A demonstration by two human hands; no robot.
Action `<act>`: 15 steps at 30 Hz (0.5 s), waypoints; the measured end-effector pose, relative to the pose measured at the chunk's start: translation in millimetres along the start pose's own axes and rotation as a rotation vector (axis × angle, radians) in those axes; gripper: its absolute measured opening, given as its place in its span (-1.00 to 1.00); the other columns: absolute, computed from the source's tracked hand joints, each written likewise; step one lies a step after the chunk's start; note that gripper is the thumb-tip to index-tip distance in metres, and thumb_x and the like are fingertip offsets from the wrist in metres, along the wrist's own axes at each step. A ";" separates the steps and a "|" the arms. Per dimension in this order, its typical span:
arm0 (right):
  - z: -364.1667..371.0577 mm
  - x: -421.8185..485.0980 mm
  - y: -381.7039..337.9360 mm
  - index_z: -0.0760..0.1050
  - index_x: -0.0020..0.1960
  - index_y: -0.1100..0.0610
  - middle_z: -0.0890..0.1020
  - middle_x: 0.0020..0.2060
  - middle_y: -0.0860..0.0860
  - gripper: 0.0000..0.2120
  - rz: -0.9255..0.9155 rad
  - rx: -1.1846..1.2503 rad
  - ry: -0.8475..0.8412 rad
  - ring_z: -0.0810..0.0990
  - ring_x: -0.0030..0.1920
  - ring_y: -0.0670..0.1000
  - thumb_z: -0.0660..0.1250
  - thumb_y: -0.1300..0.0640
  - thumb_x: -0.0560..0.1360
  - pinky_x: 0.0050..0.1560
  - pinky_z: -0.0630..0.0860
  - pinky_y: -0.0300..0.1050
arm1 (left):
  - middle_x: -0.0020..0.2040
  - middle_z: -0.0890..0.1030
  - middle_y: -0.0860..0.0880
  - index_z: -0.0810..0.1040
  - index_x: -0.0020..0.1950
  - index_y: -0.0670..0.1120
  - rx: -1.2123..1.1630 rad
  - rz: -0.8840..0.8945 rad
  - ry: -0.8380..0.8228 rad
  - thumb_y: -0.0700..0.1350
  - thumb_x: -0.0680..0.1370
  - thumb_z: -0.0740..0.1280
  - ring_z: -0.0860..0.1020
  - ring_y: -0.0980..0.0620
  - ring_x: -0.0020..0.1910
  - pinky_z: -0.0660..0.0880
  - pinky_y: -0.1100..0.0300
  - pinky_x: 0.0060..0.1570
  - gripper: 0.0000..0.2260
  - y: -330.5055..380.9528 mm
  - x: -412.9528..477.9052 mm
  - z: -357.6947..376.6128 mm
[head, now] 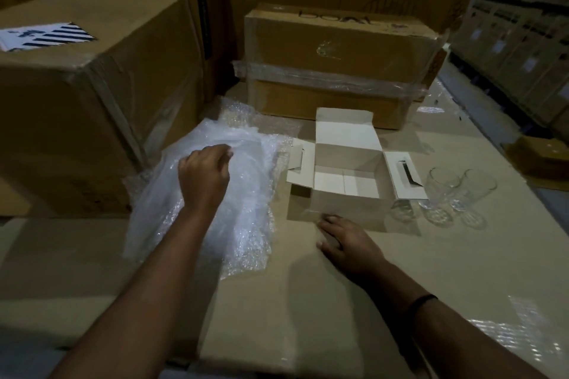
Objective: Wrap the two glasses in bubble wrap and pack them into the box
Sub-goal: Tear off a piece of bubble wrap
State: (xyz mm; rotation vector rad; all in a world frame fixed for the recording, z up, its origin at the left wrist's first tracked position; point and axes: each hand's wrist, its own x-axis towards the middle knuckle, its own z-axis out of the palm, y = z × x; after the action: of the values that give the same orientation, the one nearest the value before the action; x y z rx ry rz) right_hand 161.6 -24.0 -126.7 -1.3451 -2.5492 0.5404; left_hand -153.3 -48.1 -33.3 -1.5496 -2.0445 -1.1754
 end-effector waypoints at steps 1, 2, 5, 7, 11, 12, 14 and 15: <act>-6.5 -0.4 -7.4 0.52 0.32 0.01 0.51 0.34 -0.06 -0.60 0.058 0.126 0.015 0.43 0.36 -0.08 0.24 -0.14 0.56 0.34 0.36 -0.11 | -0.08 0.71 -0.09 0.67 0.01 -0.12 -0.066 0.040 0.022 -0.13 0.56 0.37 0.63 -0.14 -0.14 0.46 0.00 -0.07 -0.88 5.0 -1.8 -0.4; -14.6 0.0 -17.0 0.60 0.19 0.01 0.61 0.19 -0.06 -0.71 0.136 0.309 0.043 0.55 0.22 -0.12 0.27 -0.09 0.57 0.22 0.46 -0.09 | -0.07 0.70 -0.09 0.67 0.01 -0.14 -0.131 0.089 0.037 -0.15 0.56 0.36 0.63 -0.12 -0.14 0.48 0.02 -0.09 -0.88 10.4 -5.8 -0.1; -38.4 14.9 -48.2 0.62 0.02 0.10 0.69 -0.11 0.06 -0.60 0.305 0.822 0.133 0.66 -0.03 0.05 0.18 -0.19 0.58 0.02 0.60 0.03 | -0.07 0.69 -0.13 0.65 0.01 -0.21 -0.313 0.211 0.055 -0.19 0.56 0.30 0.61 -0.06 -0.09 0.50 0.06 -0.07 -0.84 27.9 -25.8 0.8; -51.9 31.1 -62.1 0.58 0.15 0.12 0.68 0.01 0.16 -0.37 0.324 1.151 0.041 0.64 0.04 0.17 0.10 -0.38 0.49 0.09 0.56 0.08 | -0.06 0.68 -0.17 0.64 0.01 -0.26 -0.412 0.268 0.039 -0.21 0.55 0.26 0.59 -0.02 -0.05 0.52 0.11 -0.01 -0.81 39.0 -40.8 1.1; -78.0 45.7 -83.1 0.50 0.30 0.24 0.62 0.18 0.23 -0.36 0.327 1.363 -0.169 0.62 0.15 0.22 0.38 -0.23 0.44 0.19 0.53 0.18 | 0.03 0.67 -0.18 0.61 0.10 -0.24 -0.523 0.383 -0.016 -0.29 0.54 0.25 0.59 -0.03 0.05 0.52 0.19 0.12 -0.80 52.1 -56.9 1.8; -82.3 45.1 -84.6 0.50 0.26 0.30 0.62 0.15 0.26 -0.46 0.326 1.320 -0.137 0.64 0.09 0.22 0.42 -0.08 0.47 0.11 0.57 0.15 | 0.10 0.65 -0.18 0.58 0.15 -0.21 -0.527 0.390 -0.024 -0.30 0.54 0.27 0.58 -0.04 0.11 0.48 0.22 0.20 -0.78 53.7 -58.8 2.7; -90.0 39.2 -81.7 0.53 0.18 0.34 0.64 0.08 0.29 -0.66 0.327 1.297 -0.023 0.66 -0.02 0.22 0.38 0.12 0.53 -0.07 0.62 0.08 | 0.26 0.56 -0.18 0.48 0.26 -0.14 -0.516 0.322 -0.027 -0.25 0.53 0.35 0.49 -0.04 0.28 0.39 0.23 0.32 -0.70 55.6 -62.6 4.4; -95.3 33.2 -76.5 0.54 0.16 0.31 0.65 0.06 0.28 -0.72 0.332 1.311 0.022 0.66 -0.03 0.23 0.36 0.14 0.54 -0.10 0.62 0.09 | 0.30 0.51 -0.18 0.45 0.27 -0.11 -0.503 0.264 -0.015 -0.19 0.52 0.39 0.44 -0.04 0.32 0.36 0.22 0.34 -0.67 57.5 -65.6 4.3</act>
State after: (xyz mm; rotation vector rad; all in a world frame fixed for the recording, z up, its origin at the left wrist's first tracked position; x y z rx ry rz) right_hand 118.7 -15.0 -7.9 -1.1123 -1.2809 1.7677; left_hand -76.6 -82.9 -56.2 -1.9779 -1.5527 -1.6511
